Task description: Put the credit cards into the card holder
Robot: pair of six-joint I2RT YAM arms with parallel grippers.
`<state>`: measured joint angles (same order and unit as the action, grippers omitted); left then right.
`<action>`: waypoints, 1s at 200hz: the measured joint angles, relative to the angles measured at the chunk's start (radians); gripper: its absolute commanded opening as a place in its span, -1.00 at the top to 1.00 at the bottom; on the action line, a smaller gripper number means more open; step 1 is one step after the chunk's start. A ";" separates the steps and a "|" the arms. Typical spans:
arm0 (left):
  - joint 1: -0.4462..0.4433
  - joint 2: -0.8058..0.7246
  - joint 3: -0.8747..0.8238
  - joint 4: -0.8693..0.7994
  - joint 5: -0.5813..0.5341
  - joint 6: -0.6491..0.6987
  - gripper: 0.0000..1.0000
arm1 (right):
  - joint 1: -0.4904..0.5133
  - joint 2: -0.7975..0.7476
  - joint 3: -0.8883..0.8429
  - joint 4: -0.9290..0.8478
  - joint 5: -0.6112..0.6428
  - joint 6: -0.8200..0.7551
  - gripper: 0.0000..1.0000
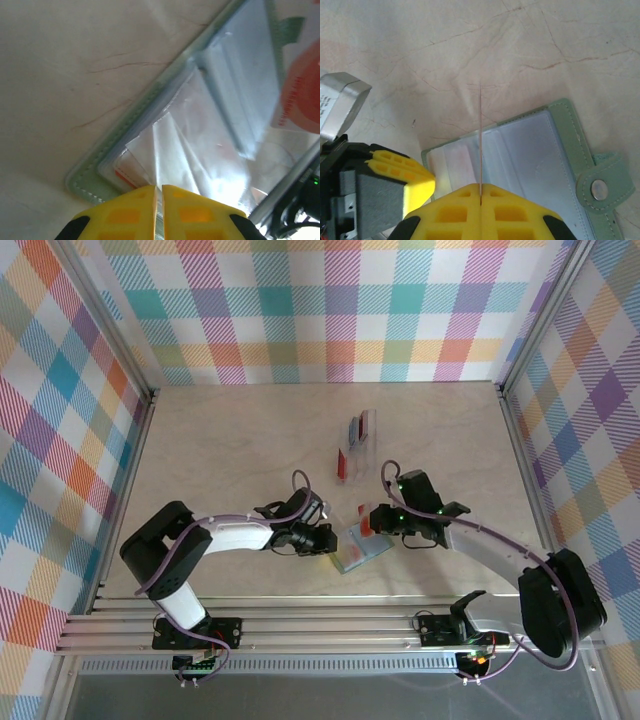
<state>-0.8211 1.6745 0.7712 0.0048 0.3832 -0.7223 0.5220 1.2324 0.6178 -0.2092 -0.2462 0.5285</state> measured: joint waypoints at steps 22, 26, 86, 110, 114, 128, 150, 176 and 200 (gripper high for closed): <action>-0.002 0.007 0.014 -0.003 -0.016 -0.004 0.76 | 0.000 -0.021 -0.027 0.018 -0.002 0.014 1.00; -0.002 0.010 0.018 -0.004 -0.022 -0.003 0.76 | 0.000 -0.024 -0.032 0.024 -0.002 0.015 1.00; 0.002 0.093 0.151 -0.089 -0.080 0.069 0.78 | 0.000 -0.032 -0.108 0.086 0.018 0.056 1.00; 0.011 0.119 0.198 -0.132 -0.095 0.116 0.79 | 0.000 -0.032 -0.126 0.114 0.029 0.068 1.00; 0.013 0.124 0.204 -0.137 -0.095 0.123 0.79 | 0.000 -0.032 -0.129 0.117 0.029 0.071 1.00; 0.020 0.137 0.223 -0.154 -0.089 0.144 0.79 | 0.000 -0.032 -0.137 0.126 0.038 0.079 1.00; 0.026 0.151 0.247 -0.173 -0.078 0.167 0.80 | 0.000 -0.032 -0.149 0.144 0.043 0.093 1.00; 0.028 0.148 0.245 -0.174 -0.071 0.171 0.80 | 0.000 -0.040 -0.167 0.166 0.043 0.104 1.00; 0.031 0.111 0.193 -0.135 -0.067 0.168 0.80 | 0.000 -0.066 -0.177 0.167 0.029 0.108 1.00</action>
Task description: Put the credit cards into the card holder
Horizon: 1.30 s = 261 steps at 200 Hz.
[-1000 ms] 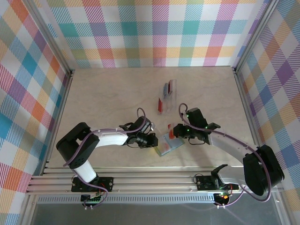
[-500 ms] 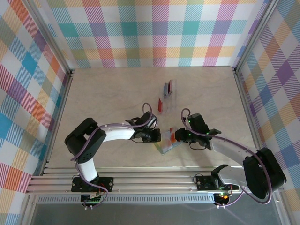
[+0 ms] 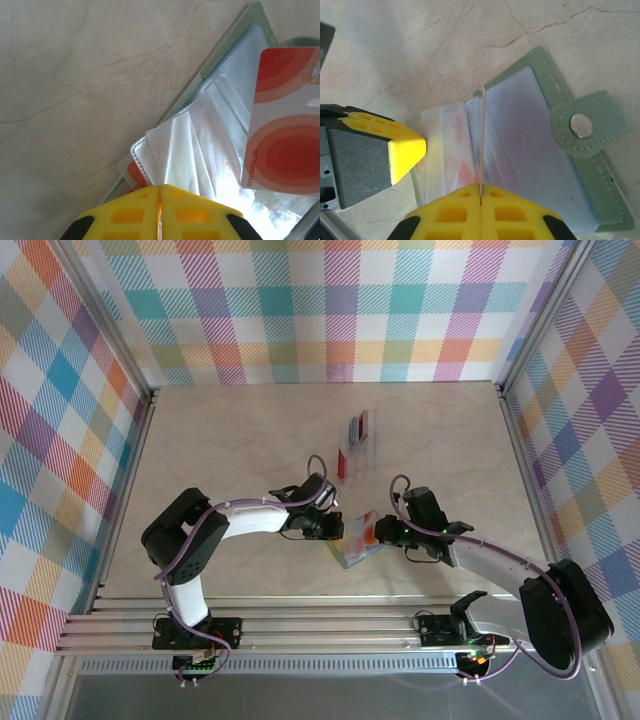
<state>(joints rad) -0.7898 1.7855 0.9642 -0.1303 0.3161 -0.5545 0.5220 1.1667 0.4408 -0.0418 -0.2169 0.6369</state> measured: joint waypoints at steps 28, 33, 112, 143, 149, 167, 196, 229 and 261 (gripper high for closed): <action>0.006 -0.069 -0.078 0.006 0.014 -0.014 0.80 | 0.000 0.002 -0.008 0.002 -0.029 0.001 1.00; 0.006 -0.078 -0.088 0.006 0.016 -0.019 0.80 | 0.000 0.005 -0.009 0.004 -0.034 0.003 1.00; 0.009 -0.198 -0.208 0.097 0.094 -0.081 0.77 | 0.000 -0.017 -0.025 0.035 -0.084 0.002 1.00; 0.009 -0.229 -0.220 0.108 0.090 -0.082 0.78 | 0.000 -0.030 -0.026 0.072 -0.098 -0.001 1.00; 0.009 -0.229 -0.224 0.108 0.087 -0.082 0.78 | 0.000 -0.025 -0.028 0.086 -0.107 -0.001 1.00; 0.009 -0.229 -0.245 0.109 0.083 -0.082 0.78 | 0.000 0.000 -0.031 0.120 -0.127 -0.002 1.00; 0.010 -0.219 -0.272 0.111 0.083 -0.085 0.79 | 0.000 0.066 -0.034 0.174 -0.159 -0.012 1.00; 0.010 -0.198 -0.276 0.115 0.075 -0.085 0.79 | 0.000 0.122 -0.053 0.235 -0.190 -0.016 1.00; 0.016 -0.166 -0.276 0.119 0.064 -0.085 0.81 | 0.000 0.132 -0.063 0.273 -0.217 -0.016 1.00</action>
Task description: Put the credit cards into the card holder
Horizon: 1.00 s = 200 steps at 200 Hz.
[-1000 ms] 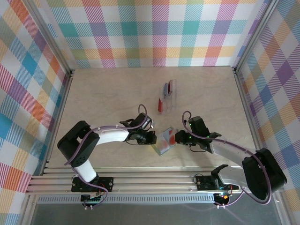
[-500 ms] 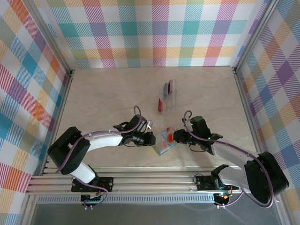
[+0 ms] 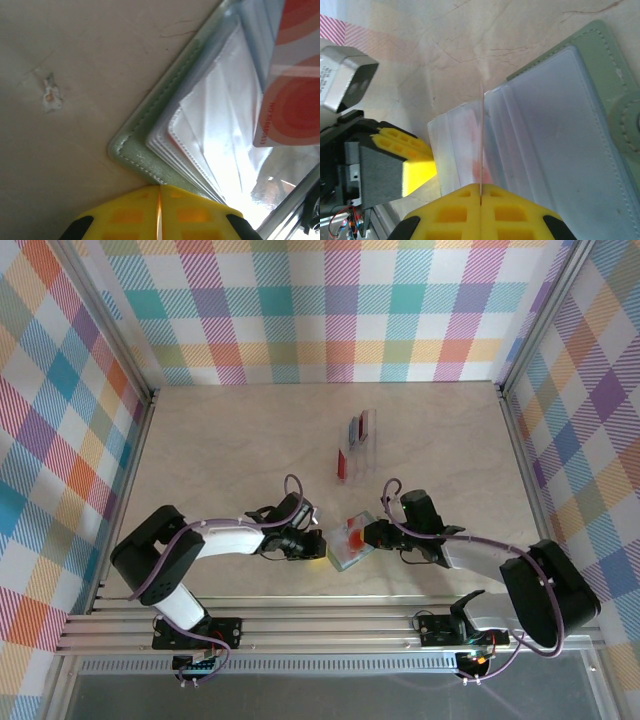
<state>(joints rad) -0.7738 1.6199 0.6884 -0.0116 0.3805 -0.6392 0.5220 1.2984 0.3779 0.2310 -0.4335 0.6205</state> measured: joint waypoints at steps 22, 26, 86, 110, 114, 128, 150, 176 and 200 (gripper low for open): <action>0.013 0.007 0.000 0.005 0.020 0.000 0.81 | 0.002 0.010 -0.004 0.016 -0.010 0.000 1.00; 0.016 0.009 0.000 0.006 0.025 -0.001 0.81 | 0.002 0.010 -0.004 0.016 -0.010 0.000 1.00; 0.057 0.048 0.035 -0.032 0.107 0.001 0.83 | 0.029 -0.001 -0.005 0.016 -0.010 0.000 1.00; 0.071 0.069 0.066 -0.072 0.130 0.005 0.84 | 0.045 -0.016 -0.010 0.013 -0.011 0.000 1.00; 0.074 0.073 0.071 -0.077 0.136 0.005 0.84 | 0.048 -0.017 -0.012 0.012 -0.012 0.001 1.00; 0.080 0.084 0.087 -0.098 0.148 0.008 0.83 | 0.055 -0.018 -0.022 0.011 -0.014 0.001 1.00; 0.089 0.109 0.127 -0.141 0.161 0.016 0.84 | 0.056 -0.013 -0.031 0.017 -0.021 0.016 1.00; 0.096 0.147 0.184 -0.189 0.166 0.031 0.85 | 0.055 0.028 -0.033 0.055 -0.034 0.037 1.00; 0.109 0.182 0.241 -0.232 0.167 0.051 0.85 | 0.055 0.073 -0.033 0.104 -0.051 0.059 1.00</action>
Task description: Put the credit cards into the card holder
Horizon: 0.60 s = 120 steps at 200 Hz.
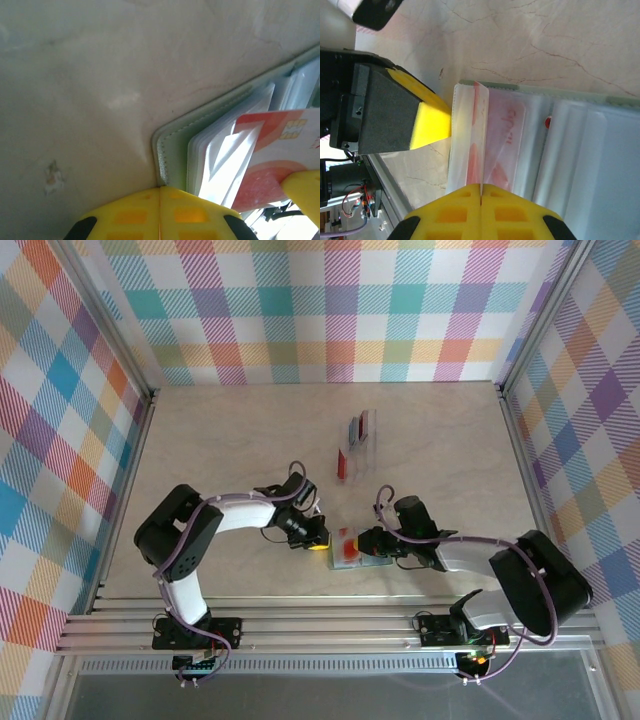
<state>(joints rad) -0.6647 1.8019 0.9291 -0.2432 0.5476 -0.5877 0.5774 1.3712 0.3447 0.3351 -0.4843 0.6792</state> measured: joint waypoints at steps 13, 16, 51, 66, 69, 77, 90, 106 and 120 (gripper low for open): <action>0.006 0.013 0.025 -0.024 -0.002 0.011 0.85 | 0.000 0.014 0.000 0.023 0.000 0.014 1.00; 0.007 0.016 0.031 -0.028 -0.003 0.014 0.85 | 0.000 0.017 0.000 0.028 0.000 0.015 1.00; 0.024 0.036 0.067 -0.043 -0.025 0.040 0.85 | 0.000 0.072 0.005 0.089 0.001 0.049 1.00; 0.026 0.036 0.066 -0.042 -0.026 0.043 0.85 | 0.000 0.085 0.005 0.098 0.002 0.064 1.00; 0.026 0.036 0.066 -0.040 -0.026 0.043 0.85 | 0.000 0.086 0.006 0.098 0.004 0.067 1.00; 0.026 0.035 0.063 -0.036 -0.027 0.043 0.85 | 0.000 0.087 0.007 0.096 0.006 0.071 1.00; 0.027 0.028 0.049 -0.017 -0.027 0.043 0.85 | 0.000 0.087 0.008 0.091 0.011 0.078 1.00; 0.027 0.014 0.022 0.018 -0.029 0.041 0.85 | 0.000 0.079 0.008 0.082 0.015 0.094 1.00; 0.027 0.003 0.000 0.050 -0.029 0.036 0.85 | 0.004 0.057 0.008 0.064 0.023 0.108 1.00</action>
<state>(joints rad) -0.6380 1.8053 0.9295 -0.1936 0.5186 -0.5514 0.5812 1.4281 0.3523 0.3992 -0.4618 0.7868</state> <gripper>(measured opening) 0.077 0.052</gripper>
